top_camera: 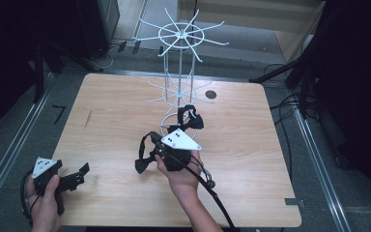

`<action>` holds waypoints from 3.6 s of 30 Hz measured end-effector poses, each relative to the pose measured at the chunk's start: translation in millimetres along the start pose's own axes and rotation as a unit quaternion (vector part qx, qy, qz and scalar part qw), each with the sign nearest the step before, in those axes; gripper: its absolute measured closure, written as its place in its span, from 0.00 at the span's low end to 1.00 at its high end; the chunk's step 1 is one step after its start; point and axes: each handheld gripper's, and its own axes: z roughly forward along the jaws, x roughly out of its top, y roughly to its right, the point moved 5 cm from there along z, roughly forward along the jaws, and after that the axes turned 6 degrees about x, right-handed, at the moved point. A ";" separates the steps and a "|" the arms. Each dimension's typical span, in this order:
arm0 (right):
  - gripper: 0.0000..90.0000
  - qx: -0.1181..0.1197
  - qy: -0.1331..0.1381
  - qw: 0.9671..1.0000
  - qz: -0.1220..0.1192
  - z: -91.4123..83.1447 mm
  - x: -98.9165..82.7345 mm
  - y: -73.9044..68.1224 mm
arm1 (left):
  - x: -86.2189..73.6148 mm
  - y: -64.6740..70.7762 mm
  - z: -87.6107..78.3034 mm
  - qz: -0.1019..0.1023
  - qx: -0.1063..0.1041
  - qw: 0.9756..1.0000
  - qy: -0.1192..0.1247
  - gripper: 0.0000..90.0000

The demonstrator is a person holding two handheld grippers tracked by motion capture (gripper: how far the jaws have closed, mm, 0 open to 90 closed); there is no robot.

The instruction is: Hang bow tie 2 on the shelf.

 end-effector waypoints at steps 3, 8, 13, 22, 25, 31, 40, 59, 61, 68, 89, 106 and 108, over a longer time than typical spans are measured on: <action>1.00 -0.003 0.010 1.000 0.004 -3.6 4.4 1.8 | -0.1 0.1 -0.2 0.001 0.000 1.000 -0.001 0.00; 1.00 -0.008 0.026 1.000 0.003 -9.2 11.2 3.9 | -0.1 0.1 0.0 0.002 0.000 1.000 -0.001 0.00; 1.00 -0.011 0.034 0.999 -0.003 -13.7 17.3 5.2 | -0.1 0.1 0.0 0.002 0.000 1.000 -0.002 0.00; 1.00 -0.017 0.045 0.999 -0.011 -20.1 28.0 6.5 | -0.1 -0.1 -0.1 0.000 -0.001 1.000 -0.003 0.00; 1.00 -0.018 0.048 0.999 -0.012 -21.1 31.2 6.1 | 0.1 -0.3 0.4 0.000 0.000 1.000 0.001 0.00; 1.00 -0.021 0.053 0.998 -0.015 -22.2 36.6 5.7 | 0.1 -0.3 0.4 -0.001 -0.001 1.000 0.001 0.00; 1.00 -0.023 0.057 0.998 -0.020 -23.8 44.2 7.2 | 0.2 -0.4 0.5 -0.003 -0.002 1.000 0.001 0.00; 1.00 -0.038 0.061 0.997 -0.024 -26.1 61.8 16.7 | 0.2 -0.9 0.4 -0.003 -0.002 1.000 -0.002 0.00; 1.00 -0.041 0.061 0.997 -0.024 -26.1 63.3 18.3 | 0.2 -1.0 0.5 -0.004 -0.002 1.000 -0.002 0.00; 1.00 -0.048 0.056 0.997 -0.026 -24.6 68.6 24.1 | 0.2 -1.3 0.4 -0.004 -0.002 1.000 -0.002 0.00; 1.00 -0.080 0.033 0.996 -0.012 -14.4 74.4 50.7 | 0.3 -2.1 0.7 -0.010 -0.005 1.000 -0.003 0.00; 1.00 -0.108 0.013 0.994 -0.008 -6.0 64.2 65.0 | 0.4 -2.0 0.8 -0.009 -0.005 1.000 -0.003 0.00; 1.00 -0.109 0.012 0.994 -0.007 -6.1 62.1 65.4 | 0.4 -2.0 0.7 -0.009 -0.005 1.000 -0.003 0.00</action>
